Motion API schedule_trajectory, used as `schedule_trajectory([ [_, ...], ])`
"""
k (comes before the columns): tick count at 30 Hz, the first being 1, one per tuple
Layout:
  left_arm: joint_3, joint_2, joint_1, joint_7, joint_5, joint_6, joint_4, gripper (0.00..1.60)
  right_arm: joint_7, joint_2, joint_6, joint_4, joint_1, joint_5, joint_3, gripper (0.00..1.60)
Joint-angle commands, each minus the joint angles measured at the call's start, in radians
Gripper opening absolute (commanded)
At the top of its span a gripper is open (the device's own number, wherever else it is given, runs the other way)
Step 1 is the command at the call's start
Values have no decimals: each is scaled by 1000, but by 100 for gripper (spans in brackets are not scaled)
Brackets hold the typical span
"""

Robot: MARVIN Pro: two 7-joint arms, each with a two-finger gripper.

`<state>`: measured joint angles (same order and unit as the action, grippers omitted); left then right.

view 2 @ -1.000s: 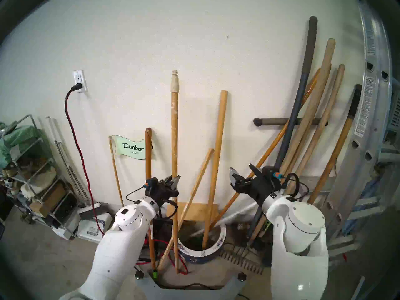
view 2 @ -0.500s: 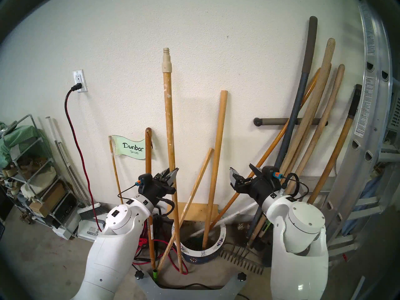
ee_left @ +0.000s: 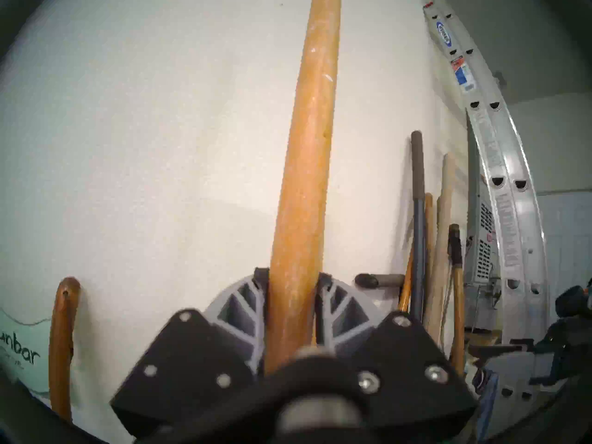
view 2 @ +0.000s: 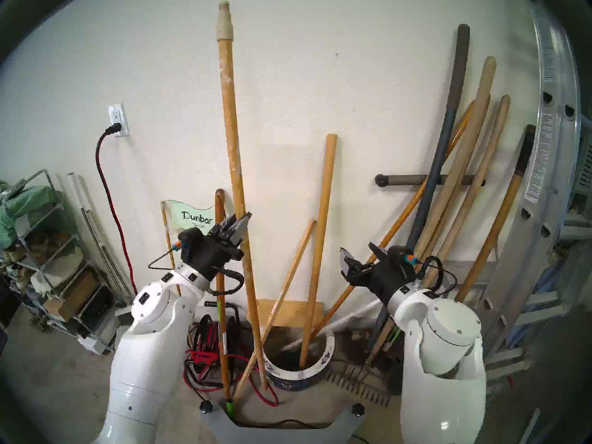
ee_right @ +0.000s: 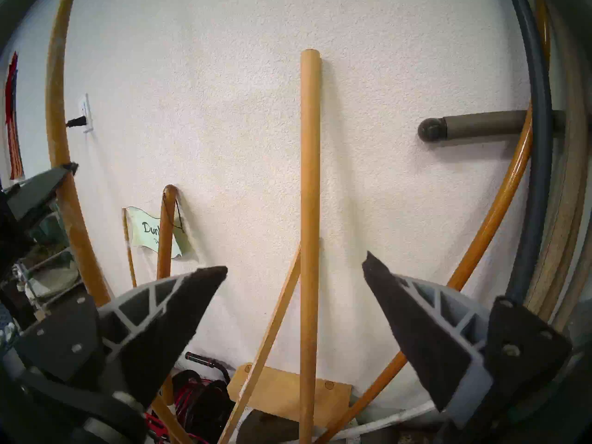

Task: Put wooden sticks into the pot

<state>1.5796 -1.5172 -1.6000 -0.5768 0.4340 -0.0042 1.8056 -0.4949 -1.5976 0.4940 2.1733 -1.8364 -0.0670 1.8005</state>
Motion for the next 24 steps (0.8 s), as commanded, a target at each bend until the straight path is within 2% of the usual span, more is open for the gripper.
schedule_trajectory([
  [1,8,-2,45,-28,69,62,114,0,0,1,1,1,0,1,0,160],
  [10,-1,-26,56,-2,157,264,262,0,0,2,1,1,0,1,0,160],
  [12,-4,-25,61,3,159,283,274,0,0,2,1,1,0,1,0,160],
  [19,-24,-14,48,118,167,434,382,0,-1,2,2,1,0,1,0,160],
  [20,-30,-7,55,131,171,436,378,0,-1,2,2,1,0,1,0,160],
  [21,-28,-10,53,158,172,484,401,0,-1,2,2,1,0,1,0,160],
  [22,-34,-1,57,171,183,479,400,0,-1,2,2,1,0,1,0,160],
  [24,-34,2,73,196,189,525,408,0,-1,3,2,1,0,1,0,160],
])
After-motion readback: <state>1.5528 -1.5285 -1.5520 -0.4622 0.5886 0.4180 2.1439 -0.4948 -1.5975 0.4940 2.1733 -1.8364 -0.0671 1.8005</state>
